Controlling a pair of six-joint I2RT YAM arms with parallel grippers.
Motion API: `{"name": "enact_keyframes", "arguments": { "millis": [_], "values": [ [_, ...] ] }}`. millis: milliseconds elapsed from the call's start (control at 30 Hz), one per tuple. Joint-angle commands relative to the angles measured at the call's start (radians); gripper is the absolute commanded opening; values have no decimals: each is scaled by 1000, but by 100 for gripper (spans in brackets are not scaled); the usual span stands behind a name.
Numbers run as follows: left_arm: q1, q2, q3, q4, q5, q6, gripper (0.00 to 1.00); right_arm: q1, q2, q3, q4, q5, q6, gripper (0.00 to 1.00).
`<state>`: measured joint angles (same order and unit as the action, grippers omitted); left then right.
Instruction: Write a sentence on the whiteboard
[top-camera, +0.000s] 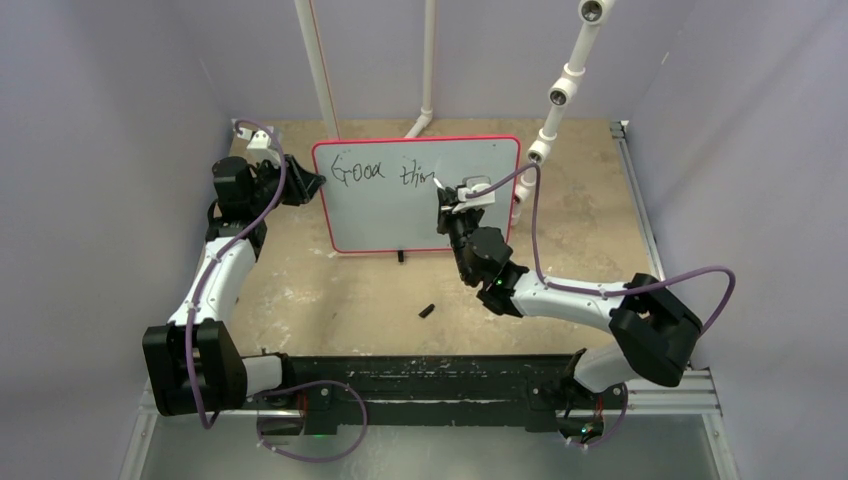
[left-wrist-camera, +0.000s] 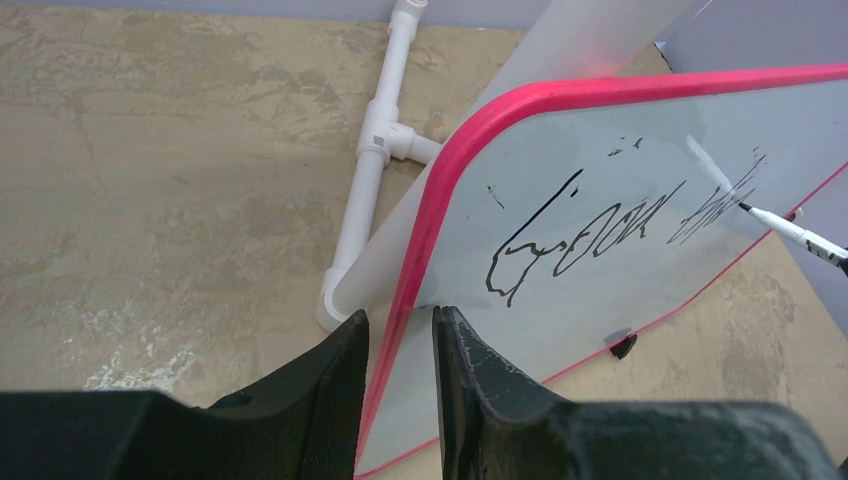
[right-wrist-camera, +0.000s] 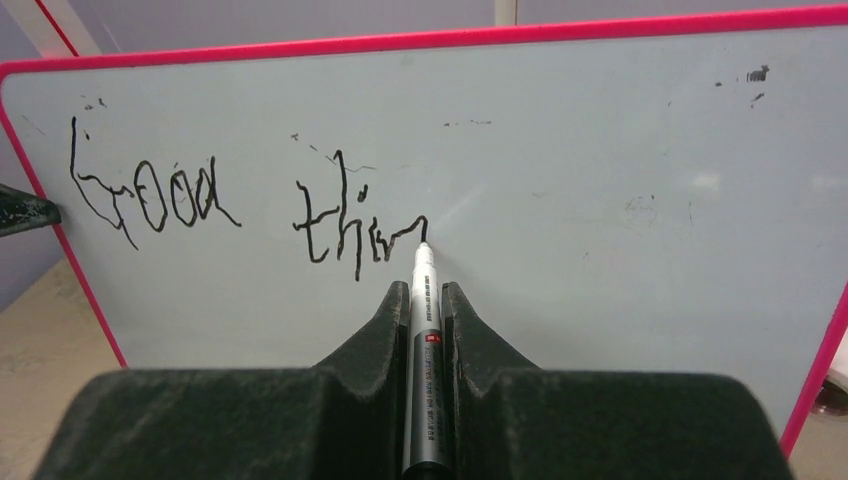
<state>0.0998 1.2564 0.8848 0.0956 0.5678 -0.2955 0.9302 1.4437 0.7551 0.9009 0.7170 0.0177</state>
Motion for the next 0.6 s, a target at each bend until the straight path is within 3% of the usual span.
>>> {"name": "enact_keyframes", "arguments": {
  "millis": [0,567],
  "values": [
    [-1,-20,-2,23,1,10,29,-2,-20,-22,-17,36,44,0],
    [-1,-24,-4,22,-2,10,29,-2,-55,-32,-37,13,56,0]
  ]
}}
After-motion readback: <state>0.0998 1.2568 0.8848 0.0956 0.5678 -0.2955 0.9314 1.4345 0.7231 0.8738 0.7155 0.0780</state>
